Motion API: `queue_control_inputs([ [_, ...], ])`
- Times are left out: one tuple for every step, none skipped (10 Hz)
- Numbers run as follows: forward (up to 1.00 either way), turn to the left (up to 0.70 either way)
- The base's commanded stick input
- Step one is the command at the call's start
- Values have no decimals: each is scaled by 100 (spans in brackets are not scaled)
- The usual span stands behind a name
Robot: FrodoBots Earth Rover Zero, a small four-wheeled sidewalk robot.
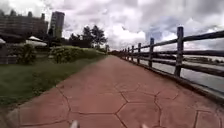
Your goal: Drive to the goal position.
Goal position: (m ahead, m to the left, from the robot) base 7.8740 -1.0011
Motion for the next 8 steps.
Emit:
queue_control_inputs([
  [70, 0],
  [70, 0],
  [70, 0],
  [70, 0],
  [70, 0],
  [70, 0],
  [70, 0],
  [70, 0],
])
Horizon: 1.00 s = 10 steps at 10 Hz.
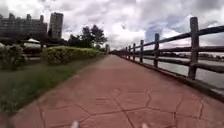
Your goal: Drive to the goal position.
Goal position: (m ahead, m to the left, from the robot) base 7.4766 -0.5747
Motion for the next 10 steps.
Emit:
queue_control_inputs([
  [70, 0],
  [70, 0],
  [70, 0],
  [70, 0],
  [70, 0],
  [70, 0],
  [70, 0],
  [70, 0],
  [70, 0],
  [70, 0],
])
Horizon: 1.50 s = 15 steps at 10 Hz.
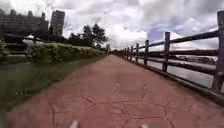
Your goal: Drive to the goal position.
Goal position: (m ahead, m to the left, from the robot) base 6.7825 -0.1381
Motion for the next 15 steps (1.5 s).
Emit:
queue_control_inputs([
  [70, 0],
  [70, 0],
  [70, 0],
  [70, 0],
  [70, 0],
  [70, 0],
  [70, 0],
  [70, 0],
  [70, 0],
  [70, 0],
  [70, 0],
  [70, 0],
  [70, 0],
  [70, 0],
  [70, 0],
])
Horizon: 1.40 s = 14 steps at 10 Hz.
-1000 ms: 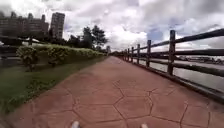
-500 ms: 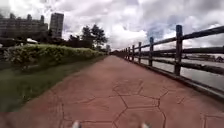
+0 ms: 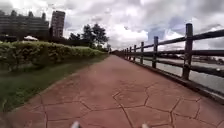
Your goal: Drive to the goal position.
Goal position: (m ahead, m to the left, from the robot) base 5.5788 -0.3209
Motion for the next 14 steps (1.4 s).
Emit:
queue_control_inputs([
  [70, 0],
  [70, 0],
  [70, 0],
  [70, 0],
  [70, 0],
  [70, 0],
  [70, 0],
  [70, 0],
  [70, 0],
  [70, 0],
  [70, 0],
  [70, 0],
  [70, 0],
  [70, 0],
])
